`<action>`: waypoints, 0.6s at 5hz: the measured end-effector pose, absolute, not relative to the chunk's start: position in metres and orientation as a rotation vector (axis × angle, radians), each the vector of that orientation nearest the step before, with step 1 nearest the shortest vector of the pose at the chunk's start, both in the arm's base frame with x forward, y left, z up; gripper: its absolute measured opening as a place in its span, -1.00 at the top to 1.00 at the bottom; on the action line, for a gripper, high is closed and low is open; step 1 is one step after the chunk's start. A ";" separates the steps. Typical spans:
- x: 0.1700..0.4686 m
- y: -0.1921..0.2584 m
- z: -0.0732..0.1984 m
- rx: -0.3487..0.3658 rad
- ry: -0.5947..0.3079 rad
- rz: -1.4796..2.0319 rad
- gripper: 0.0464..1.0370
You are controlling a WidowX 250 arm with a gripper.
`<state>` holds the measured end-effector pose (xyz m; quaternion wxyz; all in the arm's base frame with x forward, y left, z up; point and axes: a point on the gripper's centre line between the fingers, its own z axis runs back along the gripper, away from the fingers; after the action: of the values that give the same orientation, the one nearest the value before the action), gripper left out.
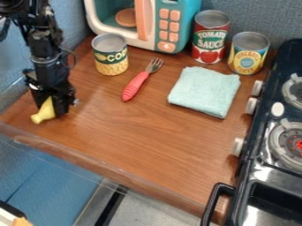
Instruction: Move the banana to the lower left side of the table
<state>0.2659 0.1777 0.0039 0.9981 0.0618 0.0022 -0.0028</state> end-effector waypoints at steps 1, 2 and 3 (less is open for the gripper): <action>0.269 0.178 0.004 0.120 -0.017 -0.013 -0.12; 0.267 0.172 0.004 0.080 -0.003 -0.012 -0.71; 0.284 0.175 0.039 0.077 -0.097 -0.004 -0.94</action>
<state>0.2843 0.1745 0.0394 0.9981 0.0386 -0.0483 -0.0021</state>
